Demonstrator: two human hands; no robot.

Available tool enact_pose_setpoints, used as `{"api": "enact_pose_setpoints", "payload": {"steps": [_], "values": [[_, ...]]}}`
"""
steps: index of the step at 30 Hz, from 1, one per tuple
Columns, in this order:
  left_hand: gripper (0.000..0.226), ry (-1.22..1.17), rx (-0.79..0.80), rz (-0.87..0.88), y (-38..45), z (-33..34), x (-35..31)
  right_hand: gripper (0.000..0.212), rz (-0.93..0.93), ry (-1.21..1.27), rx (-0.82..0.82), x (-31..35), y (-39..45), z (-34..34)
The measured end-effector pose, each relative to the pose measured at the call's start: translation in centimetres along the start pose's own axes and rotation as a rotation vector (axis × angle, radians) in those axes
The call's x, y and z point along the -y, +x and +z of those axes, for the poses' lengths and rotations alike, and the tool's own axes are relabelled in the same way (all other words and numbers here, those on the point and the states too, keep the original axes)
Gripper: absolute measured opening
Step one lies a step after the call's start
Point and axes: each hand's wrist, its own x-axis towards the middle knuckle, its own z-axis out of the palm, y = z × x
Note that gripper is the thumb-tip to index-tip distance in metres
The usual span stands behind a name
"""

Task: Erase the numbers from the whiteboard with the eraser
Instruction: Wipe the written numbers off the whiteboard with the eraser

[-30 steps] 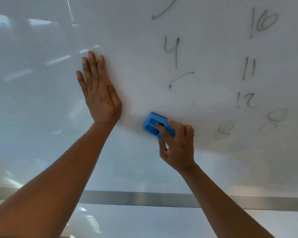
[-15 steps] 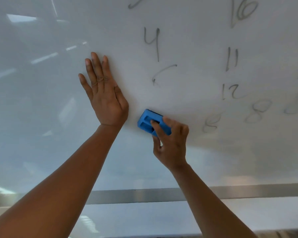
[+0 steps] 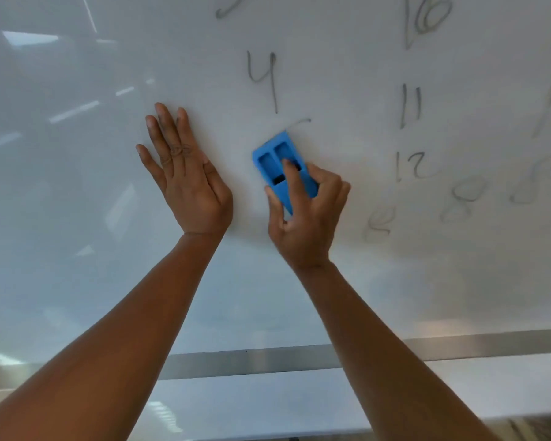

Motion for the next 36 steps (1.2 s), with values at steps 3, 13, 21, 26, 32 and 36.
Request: {"api": "enact_pose_setpoints", "payload": {"steps": [3,13,21,26,32,36], "values": [[0.053,-0.003,0.023,0.024,0.0,-0.4,0.6,0.046,-0.090,-0.008,0.222,0.8,-5.9,-0.2],[0.054,0.001,0.069,0.032,0.7,-1.2,0.5,0.037,0.153,0.050,-0.153,-1.9,2.4,-1.5],[0.054,0.013,0.064,0.099,8.7,-2.2,0.2,0.041,-0.034,0.069,0.040,3.8,5.2,-0.1],[0.052,0.009,0.050,0.118,12.5,-3.1,1.3,0.041,0.162,0.039,-0.185,1.0,9.8,-1.4],[0.053,0.008,-0.017,0.088,12.7,-2.2,0.7,0.039,0.023,0.094,-0.143,5.9,11.4,1.3],[0.053,0.022,-0.014,0.114,12.7,-2.2,1.8,0.045,-0.076,0.068,0.017,6.1,4.3,1.6]]}}
